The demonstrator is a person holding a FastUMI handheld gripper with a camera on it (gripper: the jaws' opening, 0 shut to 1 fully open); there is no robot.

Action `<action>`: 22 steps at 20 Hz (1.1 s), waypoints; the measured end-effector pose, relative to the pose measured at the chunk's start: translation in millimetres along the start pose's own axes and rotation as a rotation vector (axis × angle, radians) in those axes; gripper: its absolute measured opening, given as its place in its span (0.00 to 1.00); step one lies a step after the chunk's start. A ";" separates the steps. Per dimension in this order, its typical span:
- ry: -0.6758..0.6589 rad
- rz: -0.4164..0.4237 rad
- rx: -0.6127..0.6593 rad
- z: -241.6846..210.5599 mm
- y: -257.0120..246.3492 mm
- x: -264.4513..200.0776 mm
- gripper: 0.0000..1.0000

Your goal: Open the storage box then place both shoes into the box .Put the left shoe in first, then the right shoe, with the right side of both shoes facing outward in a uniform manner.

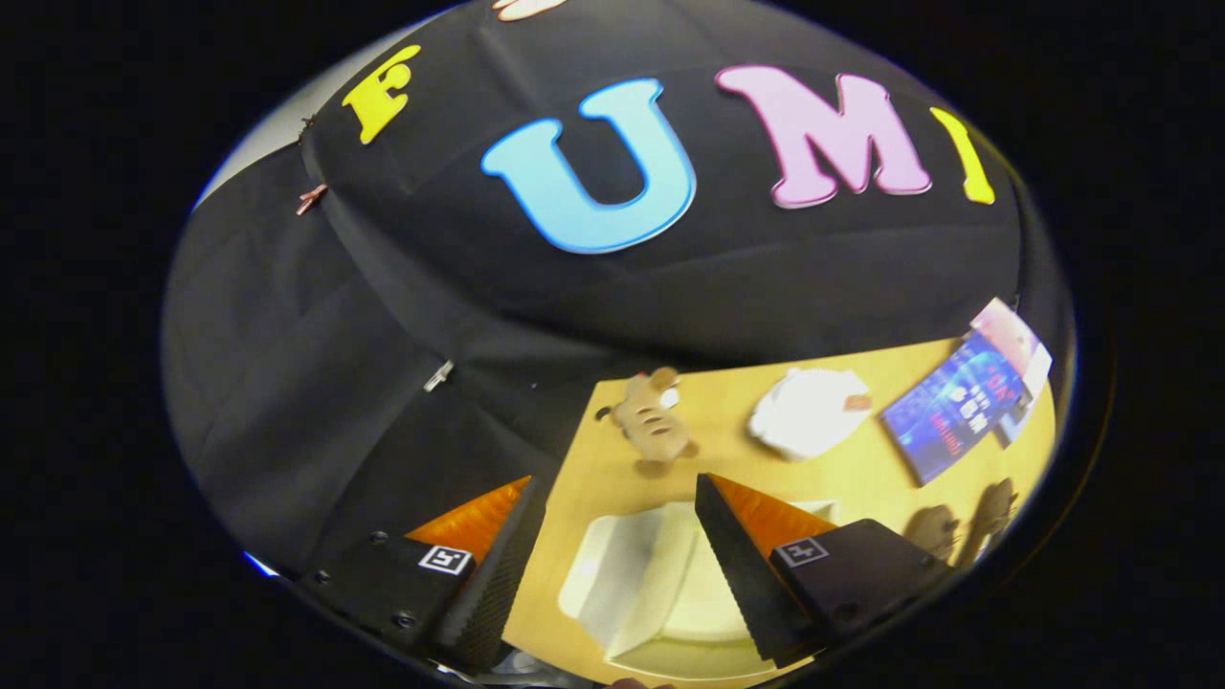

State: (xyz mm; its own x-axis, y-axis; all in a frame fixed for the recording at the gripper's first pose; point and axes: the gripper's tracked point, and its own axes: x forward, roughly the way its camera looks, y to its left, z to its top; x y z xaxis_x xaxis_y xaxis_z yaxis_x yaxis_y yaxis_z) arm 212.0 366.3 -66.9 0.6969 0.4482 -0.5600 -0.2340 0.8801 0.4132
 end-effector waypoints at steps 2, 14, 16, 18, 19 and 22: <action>-0.058 -0.058 -0.025 11.1 -42.2 -27.6 0.98; -0.067 -0.332 -0.033 -49.3 -262.6 -132.5 0.99; -0.027 -0.373 -0.036 -73.4 -291.0 -139.5 0.99; 0.019 -0.409 -0.042 -97.2 -313.7 -143.7 0.99; 0.041 -0.422 -0.041 -110.2 -324.5 -144.6 0.99; 0.121 -0.458 -0.039 -151.8 -356.9 -138.8 0.99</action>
State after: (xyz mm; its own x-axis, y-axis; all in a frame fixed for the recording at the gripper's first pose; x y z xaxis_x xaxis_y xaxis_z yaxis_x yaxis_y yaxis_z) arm 95.9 13.8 -245.6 0.6506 0.0259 -0.7590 0.0519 0.9956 0.0785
